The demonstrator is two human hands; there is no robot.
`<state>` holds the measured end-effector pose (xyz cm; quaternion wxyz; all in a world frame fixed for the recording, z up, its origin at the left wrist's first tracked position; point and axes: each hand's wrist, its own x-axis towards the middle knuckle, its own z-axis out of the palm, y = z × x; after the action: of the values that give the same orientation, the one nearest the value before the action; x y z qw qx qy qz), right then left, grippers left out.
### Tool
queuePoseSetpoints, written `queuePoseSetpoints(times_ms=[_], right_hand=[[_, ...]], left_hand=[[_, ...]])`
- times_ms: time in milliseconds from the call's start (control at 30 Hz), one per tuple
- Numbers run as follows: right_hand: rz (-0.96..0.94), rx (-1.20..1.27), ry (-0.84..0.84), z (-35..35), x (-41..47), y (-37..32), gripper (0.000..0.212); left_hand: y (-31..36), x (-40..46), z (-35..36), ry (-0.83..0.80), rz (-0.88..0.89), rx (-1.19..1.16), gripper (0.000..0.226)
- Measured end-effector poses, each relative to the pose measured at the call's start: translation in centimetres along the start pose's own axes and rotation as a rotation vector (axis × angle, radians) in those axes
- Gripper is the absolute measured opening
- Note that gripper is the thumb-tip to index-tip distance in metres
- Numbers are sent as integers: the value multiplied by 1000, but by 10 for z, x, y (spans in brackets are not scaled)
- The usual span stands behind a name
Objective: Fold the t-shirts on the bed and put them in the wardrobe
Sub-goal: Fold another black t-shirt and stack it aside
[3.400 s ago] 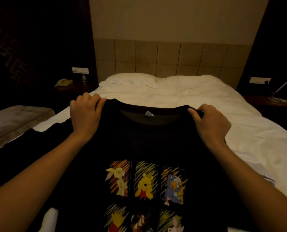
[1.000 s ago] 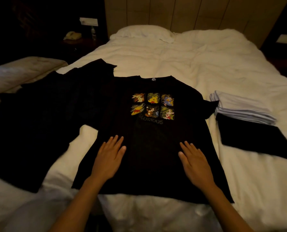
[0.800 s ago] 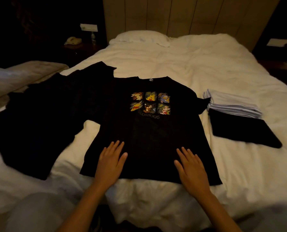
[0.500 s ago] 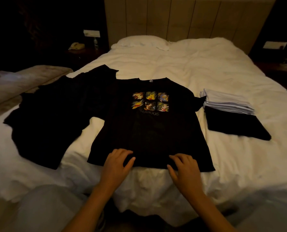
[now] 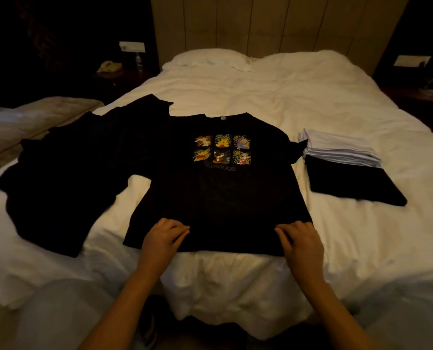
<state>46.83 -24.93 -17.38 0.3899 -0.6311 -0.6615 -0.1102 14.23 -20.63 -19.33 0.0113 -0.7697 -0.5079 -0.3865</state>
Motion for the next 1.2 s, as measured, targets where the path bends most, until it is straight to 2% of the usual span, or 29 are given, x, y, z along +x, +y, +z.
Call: queuePoseSetpoints(times_ms=[67, 133, 200, 267, 333, 400, 467, 500, 600, 633, 700, 767, 900, 1067, 1200], right_hand=[[58, 50, 30, -9, 0, -5, 40], [67, 90, 41, -14, -2, -15, 40], [101, 173, 28, -16, -3, -28, 40], [130, 234, 8, -16, -3, -36, 44], [127, 251, 19, -16, -5, -39, 54], [123, 268, 41, -16, -7, -37, 61], [127, 288, 68, -16, -6, -35, 56], [128, 290, 86, -15, -6, -33, 53], [133, 305, 116, -13, -6, -26, 57], [144, 321, 105, -11, -6, -24, 51], [169, 364, 52, -7, -7, -24, 27], [147, 338, -20, 0, -9, -24, 18], [159, 143, -133, 13, -12, -18, 36], [199, -28, -317, 23, -8, -21, 81], [394, -15, -250, 18, 4, -29, 72]], left_hand=[[13, -3, -5, 59, 25, -48, 34], [37, -4, -4, 51, 74, -161, 39], [66, -2, 1, -95, 28, -339, 54], [90, 3, 12, -281, -76, -468, 56], [103, 8, 24, -369, -94, -439, 57], [105, 14, 35, -395, -65, -301, 69], [95, 19, 37, -348, -39, -135, 80], [87, 20, 35, -286, 2, -70, 79], [63, 16, 27, -2, 181, -57, 51], [61, 13, 25, 52, 247, -69, 42], [64, 10, 23, 49, 343, -94, 33], [68, 6, 27, -32, 372, -81, 38], [62, 3, 38, -54, 183, 70, 61], [53, 7, 28, -149, -204, 254, 73], [48, 10, 22, -243, -379, 273, 83]])
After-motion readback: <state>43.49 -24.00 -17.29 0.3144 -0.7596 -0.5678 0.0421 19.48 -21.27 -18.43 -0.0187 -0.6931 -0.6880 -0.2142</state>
